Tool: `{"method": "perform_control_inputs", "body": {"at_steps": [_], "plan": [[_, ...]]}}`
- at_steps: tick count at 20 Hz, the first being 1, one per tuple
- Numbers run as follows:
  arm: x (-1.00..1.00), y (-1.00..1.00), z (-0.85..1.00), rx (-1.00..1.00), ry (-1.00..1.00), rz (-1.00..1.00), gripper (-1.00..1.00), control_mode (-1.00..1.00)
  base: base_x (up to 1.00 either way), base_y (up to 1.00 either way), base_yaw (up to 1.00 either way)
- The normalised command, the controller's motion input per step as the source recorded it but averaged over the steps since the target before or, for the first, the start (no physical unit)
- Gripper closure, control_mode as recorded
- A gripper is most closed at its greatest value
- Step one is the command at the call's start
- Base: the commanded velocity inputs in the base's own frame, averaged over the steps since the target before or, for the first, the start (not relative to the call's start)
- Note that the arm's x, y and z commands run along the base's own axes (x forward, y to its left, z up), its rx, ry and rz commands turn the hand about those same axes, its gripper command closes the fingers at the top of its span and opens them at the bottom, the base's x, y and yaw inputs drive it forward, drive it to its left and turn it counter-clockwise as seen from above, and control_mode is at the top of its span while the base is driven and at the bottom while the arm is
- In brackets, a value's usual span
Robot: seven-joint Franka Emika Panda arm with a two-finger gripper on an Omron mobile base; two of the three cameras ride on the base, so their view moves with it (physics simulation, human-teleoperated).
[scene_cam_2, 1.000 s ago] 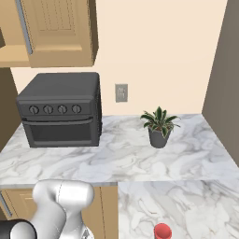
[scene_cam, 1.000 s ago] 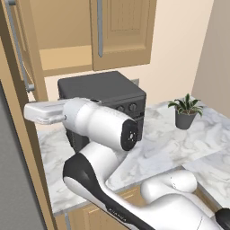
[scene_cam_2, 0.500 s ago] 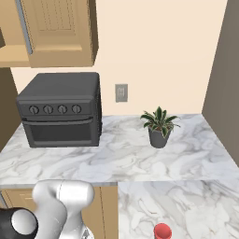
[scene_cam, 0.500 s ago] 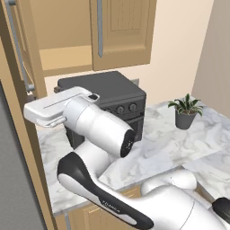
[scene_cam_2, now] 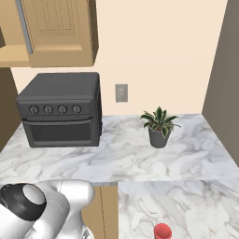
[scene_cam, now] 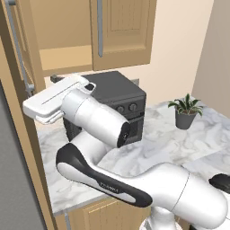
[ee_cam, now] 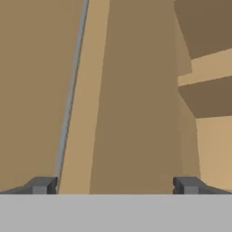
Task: Pick the avocado and bread from the counter and place them on the plate. Then pick the jam from the cabinet and place it next to the plate. Lastly close the cabinet door.
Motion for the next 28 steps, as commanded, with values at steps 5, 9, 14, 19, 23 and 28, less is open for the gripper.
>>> {"method": "perform_control_inputs", "body": {"at_steps": [5,9,14,19,23,28], "plan": [[0.34,0.14,-0.16,-0.19,0.08,-0.41,-1.00,-1.00,0.00,0.00,0.00],[0.32,0.01,-0.18,-0.20,0.14,-0.43,-1.00,-1.00,0.00,0.00,0.00],[0.20,-0.04,-0.06,-0.20,0.24,-0.44,-1.00,-1.00,0.00,0.00,0.00],[0.23,-0.13,0.00,-0.21,0.32,-0.40,-1.00,-1.00,0.00,0.00,0.00],[0.22,-0.11,0.00,-0.21,0.30,-0.41,-1.00,-1.00,0.00,0.00,0.00],[0.21,-0.13,0.00,-0.20,0.32,-0.41,-1.00,-1.00,0.00,0.00,0.00]]}}
